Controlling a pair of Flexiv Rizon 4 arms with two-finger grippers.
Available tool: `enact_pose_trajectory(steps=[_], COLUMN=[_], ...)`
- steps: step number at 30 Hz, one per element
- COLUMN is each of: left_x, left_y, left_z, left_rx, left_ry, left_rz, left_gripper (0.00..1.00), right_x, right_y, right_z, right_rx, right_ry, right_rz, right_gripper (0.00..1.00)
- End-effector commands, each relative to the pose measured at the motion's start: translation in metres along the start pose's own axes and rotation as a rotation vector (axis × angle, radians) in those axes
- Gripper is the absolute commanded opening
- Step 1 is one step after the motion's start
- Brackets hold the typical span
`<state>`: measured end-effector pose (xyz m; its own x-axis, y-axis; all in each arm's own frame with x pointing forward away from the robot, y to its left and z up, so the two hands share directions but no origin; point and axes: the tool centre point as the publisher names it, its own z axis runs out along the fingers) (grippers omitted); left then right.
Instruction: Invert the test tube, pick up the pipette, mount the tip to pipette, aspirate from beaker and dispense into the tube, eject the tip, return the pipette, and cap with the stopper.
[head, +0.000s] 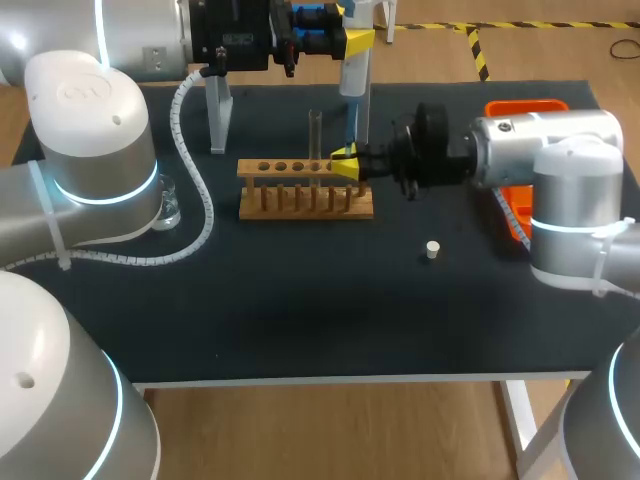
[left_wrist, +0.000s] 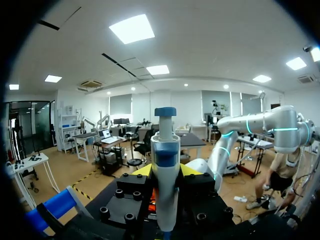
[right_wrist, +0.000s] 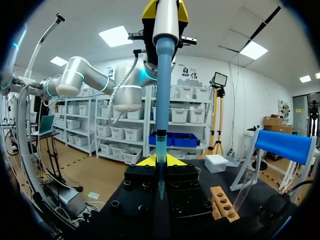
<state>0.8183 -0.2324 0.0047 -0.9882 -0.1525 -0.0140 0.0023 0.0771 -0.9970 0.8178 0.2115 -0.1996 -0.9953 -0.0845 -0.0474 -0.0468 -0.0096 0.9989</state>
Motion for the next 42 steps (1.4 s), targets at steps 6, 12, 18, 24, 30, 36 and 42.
enact_pose_trajectory(steps=[6,12,18,24,30,36,42], left_x=[-0.001,-0.001,-0.001,-0.001,-0.001,-0.001,-0.001], left_y=[0.0,0.0,0.0,0.0,0.0,0.0,0.0], left_z=[0.0,0.0,0.0,0.0,0.0,0.0,0.0], left_rx=[0.0,0.0,0.0,0.0,0.0,0.0,0.0], left_ry=[0.004,0.004,0.004,0.004,0.004,0.004,0.004], left_rz=[0.0,0.0,0.0,0.0,0.0,0.0,0.0], left_gripper=[0.0,0.0,0.0,0.0,0.0,0.0,0.0], right_x=[-0.001,-0.002,-0.002,-0.004,-0.006,-0.008,-0.011], right_y=[0.0,0.001,0.003,0.008,0.014,0.02,0.032], right_z=[-0.001,-0.002,-0.003,-0.003,-0.002,-0.002,-0.002], right_rx=[-0.005,-0.013,-0.021,-0.028,-0.042,-0.043,-0.045], right_ry=[-0.006,-0.015,-0.026,-0.033,-0.024,-0.019,-0.016], right_rz=[0.001,0.0,-0.006,-0.016,-0.009,-0.012,-0.021], right_gripper=[0.0,0.0,0.0,0.0,0.0,0.0,0.0])
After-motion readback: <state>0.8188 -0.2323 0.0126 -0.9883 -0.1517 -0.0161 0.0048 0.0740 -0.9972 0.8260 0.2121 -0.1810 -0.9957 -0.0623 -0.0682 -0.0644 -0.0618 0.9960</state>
